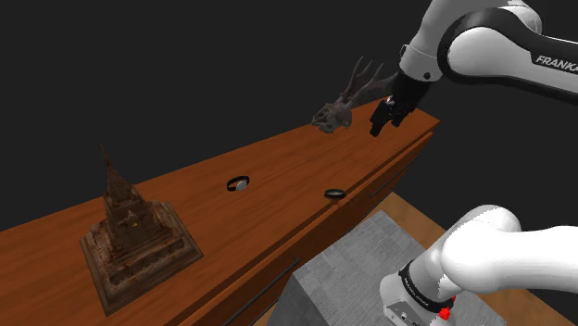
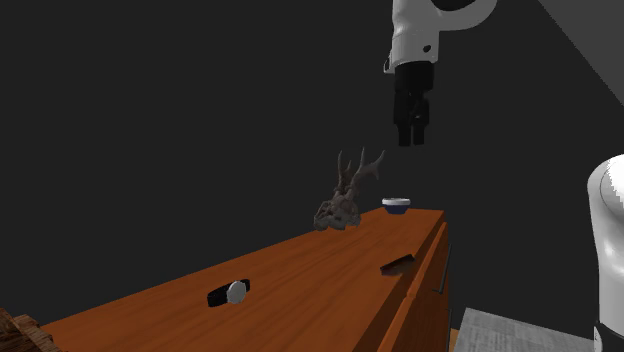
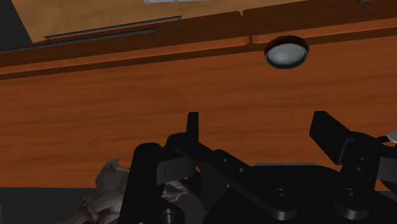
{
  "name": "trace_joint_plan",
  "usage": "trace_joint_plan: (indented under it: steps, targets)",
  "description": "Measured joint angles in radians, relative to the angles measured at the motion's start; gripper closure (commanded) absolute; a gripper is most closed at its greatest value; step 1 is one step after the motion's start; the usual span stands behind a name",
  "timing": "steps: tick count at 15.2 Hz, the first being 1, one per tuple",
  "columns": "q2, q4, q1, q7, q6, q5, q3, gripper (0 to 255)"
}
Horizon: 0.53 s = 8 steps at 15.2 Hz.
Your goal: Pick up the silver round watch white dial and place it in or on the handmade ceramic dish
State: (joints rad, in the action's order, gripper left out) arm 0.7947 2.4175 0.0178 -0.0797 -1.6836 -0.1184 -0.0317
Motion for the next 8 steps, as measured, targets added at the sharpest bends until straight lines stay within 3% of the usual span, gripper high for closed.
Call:
trace_joint_plan:
  steps: [8]
  targets:
    - [-0.188, -0.025, 0.040, -0.052, -0.124, 0.084, -0.033, 0]
